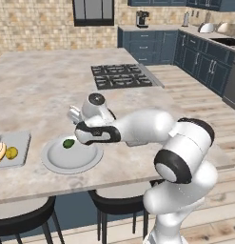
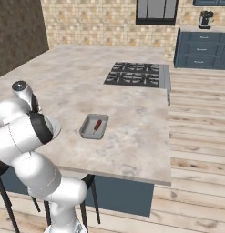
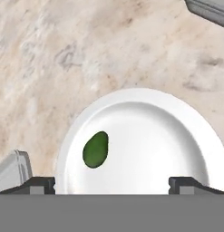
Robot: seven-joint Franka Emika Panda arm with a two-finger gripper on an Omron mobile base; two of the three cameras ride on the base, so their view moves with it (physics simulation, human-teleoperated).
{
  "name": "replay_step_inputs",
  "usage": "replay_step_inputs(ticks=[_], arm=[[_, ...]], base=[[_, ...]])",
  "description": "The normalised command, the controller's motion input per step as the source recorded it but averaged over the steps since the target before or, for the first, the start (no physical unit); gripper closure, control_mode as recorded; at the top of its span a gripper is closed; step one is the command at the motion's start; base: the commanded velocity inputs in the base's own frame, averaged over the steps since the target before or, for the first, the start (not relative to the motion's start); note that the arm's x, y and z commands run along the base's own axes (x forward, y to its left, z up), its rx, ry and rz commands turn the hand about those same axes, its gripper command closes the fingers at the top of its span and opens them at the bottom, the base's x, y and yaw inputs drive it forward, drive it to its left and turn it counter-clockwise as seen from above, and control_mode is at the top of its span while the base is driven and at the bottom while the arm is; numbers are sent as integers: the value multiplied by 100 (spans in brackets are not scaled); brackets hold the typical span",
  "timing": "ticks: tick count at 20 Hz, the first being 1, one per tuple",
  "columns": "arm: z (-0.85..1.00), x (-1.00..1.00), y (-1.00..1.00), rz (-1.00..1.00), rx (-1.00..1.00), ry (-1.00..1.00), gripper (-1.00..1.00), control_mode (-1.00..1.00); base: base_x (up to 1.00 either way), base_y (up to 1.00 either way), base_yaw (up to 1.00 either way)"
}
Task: Place one cooked food and one vegetable from the large plate to each tupperware container.
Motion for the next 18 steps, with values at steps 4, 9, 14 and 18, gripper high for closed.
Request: replay_step_inputs(ticks=[4, 9, 14, 18], arm=[[0, 49, 45, 2, 21, 14, -100, -100], [-13, 3, 42, 10, 2, 9, -100, -100], [-2, 0, 19, 0, -25, 28, -100, -100], [-17, 12, 0, -10, -30, 39, -100, -100]], base=[[0, 0, 0], [0, 0, 0], [0, 0, 0], [0, 0, 0]])
